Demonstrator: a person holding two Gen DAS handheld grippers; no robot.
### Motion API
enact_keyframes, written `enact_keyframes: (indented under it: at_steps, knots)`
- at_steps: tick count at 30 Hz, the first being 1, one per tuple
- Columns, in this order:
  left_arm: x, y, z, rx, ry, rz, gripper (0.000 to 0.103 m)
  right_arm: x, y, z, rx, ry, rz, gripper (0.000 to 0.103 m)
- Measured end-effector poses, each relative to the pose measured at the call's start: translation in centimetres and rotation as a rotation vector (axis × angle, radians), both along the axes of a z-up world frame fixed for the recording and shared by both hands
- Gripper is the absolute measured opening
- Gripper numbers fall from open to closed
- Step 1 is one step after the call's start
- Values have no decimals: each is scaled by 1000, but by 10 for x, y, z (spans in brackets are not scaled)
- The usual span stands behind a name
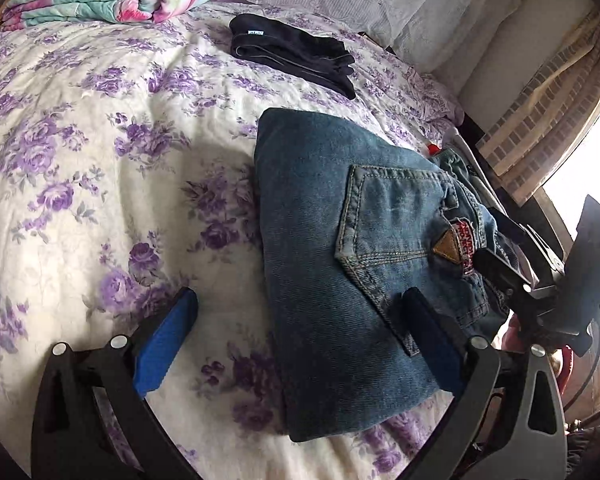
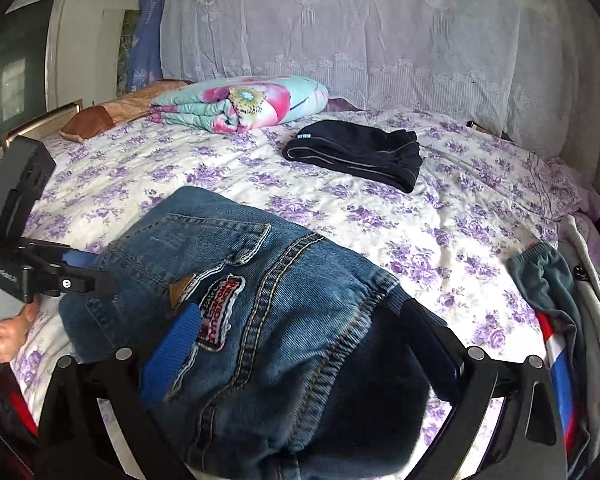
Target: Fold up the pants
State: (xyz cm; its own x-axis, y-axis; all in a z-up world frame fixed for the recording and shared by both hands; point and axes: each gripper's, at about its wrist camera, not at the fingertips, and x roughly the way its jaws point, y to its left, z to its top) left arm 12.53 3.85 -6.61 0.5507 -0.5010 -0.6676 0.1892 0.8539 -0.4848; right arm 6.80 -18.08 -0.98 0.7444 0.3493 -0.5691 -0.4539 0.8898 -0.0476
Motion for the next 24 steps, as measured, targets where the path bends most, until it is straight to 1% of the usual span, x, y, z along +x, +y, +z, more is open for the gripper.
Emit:
enact_keyframes:
  at_steps: [1,2,4,6,9,10,11,12,13,15,16,18,19,20,21,22,24]
  knots:
    - [-1,2,0,-17,6,-4,98,-2,-14,2,47,25,-1,100]
    - [-2,4,0,-38,13,-7,98,-1,-27,-1,108,73,4,100]
    - [-2,5,-2,-71,23,-16,98,8,-58,-13,263,214,6,100]
    - [0,3,-4,-71,26,-20,98,22,-79,-33,407,349,-20,100]
    - [6,-6,-3,-63,23,-38,98,46,-90,-68,661,562,36,100]
    - [8,-9,-3,-65,26,-49,98,53,-92,-77,721,601,33,100]
    - [10,-13,-3,-68,28,-60,98,56,-91,-78,744,588,29,100]
    - [12,-17,-3,-69,28,-75,98,62,-88,-77,760,598,55,100]
    - [14,-23,-4,-61,23,-89,98,70,-82,-80,779,635,84,100]
    - [17,-32,-5,-28,-8,-100,99,81,-75,-80,794,651,99,100]
    - [17,-34,-5,-26,-14,-99,99,84,-71,-80,789,658,106,100]
    - [16,-33,-5,-41,-8,-102,98,82,-63,-77,747,636,106,99]
    - [14,-31,-5,-54,-12,-99,98,77,-61,-77,706,611,92,90]
    - [11,-30,-5,-56,-21,-89,95,72,-62,-78,686,583,84,83]
    - [7,-31,-4,-40,-37,-80,87,65,-64,-79,682,557,84,76]
    - [3,-34,-1,-21,-56,-80,83,60,-66,-78,672,533,79,70]
    - [-5,-42,4,50,-99,-60,76,45,-63,-69,611,453,47,64]
